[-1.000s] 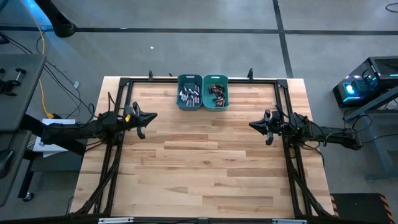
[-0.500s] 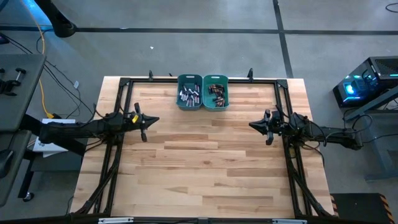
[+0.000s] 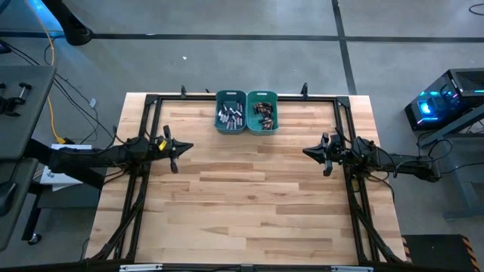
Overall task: Sort batteries
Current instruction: Return to Home Position
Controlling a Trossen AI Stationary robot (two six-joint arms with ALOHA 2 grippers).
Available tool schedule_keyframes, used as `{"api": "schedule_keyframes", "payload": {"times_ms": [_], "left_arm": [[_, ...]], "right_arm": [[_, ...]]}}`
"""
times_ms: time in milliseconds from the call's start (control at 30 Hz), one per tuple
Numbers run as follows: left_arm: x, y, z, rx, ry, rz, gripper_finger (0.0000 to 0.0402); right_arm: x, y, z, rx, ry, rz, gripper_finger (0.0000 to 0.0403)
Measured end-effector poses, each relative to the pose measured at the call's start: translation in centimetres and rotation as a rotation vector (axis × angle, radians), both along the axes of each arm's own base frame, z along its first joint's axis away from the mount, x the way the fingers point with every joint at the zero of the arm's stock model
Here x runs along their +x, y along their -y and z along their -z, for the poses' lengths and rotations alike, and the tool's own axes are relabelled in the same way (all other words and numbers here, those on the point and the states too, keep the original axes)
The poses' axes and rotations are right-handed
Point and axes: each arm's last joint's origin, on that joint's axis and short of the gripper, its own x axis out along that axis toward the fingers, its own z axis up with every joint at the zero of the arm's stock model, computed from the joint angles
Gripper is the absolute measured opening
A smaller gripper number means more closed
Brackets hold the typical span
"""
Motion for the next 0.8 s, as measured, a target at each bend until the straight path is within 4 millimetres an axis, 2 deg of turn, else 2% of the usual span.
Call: {"api": "schedule_keyframes", "payload": {"times_ms": [167,300,433,800], "left_arm": [[-0.4,0.4,-0.5,0.102,0.036,0.109,0.0001],[-0.7,0.7,-0.8,0.109,0.073,0.243,0.0001],[-0.9,0.9,-1.3,0.12,0.14,0.302,0.0001],[-0.9,1.0,-1.4,0.122,0.154,0.324,0.0001]], "right_arm": [[0.0,0.0,0.0,0.0,0.0,0.0,0.0],[0.0,0.0,0.0,0.0,-0.002,0.0,0.0],[0.0,0.0,0.0,0.0,-0.003,0.0,0.0],[0.0,0.0,0.1,0.001,-0.007,0.0,0.0]]}}
